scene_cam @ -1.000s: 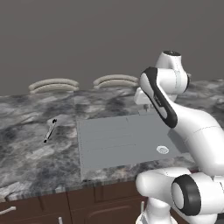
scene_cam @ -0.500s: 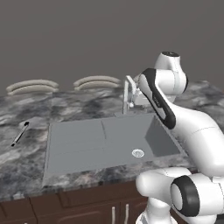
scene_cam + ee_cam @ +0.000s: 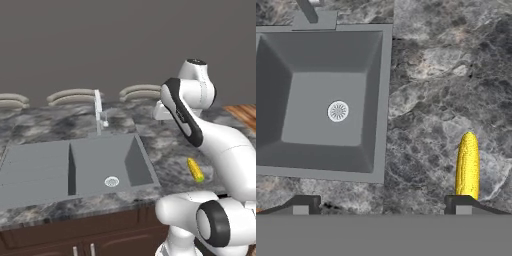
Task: Turn on the sink faucet. Then move the corn from the counter to the sink. Turn off the sink. Move the vegetable from the sink to the pot next to the stove. Finally move the pot to the rear center burner.
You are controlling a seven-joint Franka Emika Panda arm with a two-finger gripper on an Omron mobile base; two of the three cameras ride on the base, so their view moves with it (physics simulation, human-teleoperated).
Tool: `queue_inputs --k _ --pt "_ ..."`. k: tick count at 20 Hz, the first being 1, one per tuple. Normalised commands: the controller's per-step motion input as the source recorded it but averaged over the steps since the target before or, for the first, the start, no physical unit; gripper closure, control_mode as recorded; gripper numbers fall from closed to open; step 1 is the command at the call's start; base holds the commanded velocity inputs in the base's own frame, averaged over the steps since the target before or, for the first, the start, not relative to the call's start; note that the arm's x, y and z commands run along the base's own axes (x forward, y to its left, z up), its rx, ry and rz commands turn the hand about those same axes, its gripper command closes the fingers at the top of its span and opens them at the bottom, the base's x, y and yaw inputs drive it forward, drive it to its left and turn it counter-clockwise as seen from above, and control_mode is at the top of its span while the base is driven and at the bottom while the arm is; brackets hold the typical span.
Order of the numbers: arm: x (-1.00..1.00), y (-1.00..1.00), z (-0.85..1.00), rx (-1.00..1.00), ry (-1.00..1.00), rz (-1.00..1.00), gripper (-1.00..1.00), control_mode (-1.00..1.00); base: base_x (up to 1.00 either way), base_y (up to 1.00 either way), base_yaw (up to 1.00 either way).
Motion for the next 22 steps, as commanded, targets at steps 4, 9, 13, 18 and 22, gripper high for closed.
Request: queue_inputs --k 4,9,13,18,22 --pt "0.0 0.0 0.0 0.0 0.0 0.0 -1.0 1.0 0.16 -0.21 -0.07" --pt "0.0 0.0 0.0 0.0 0.0 0.0 -1.0 1.0 0.37 0.04 -0.15" --pt "0.0 0.0 0.0 0.0 0.0 0.0 -1.0 1.0 0.18 0.45 -0.13" --pt "0.0 0.0 0.0 0.0 0.0 0.0 -1.0 1.0 0.18 0.42 -0.02" --pt "0.01 0.04 -0.06 0.01 -0.07 0.02 -1.0 -1.0 0.05 0.02 0.0"
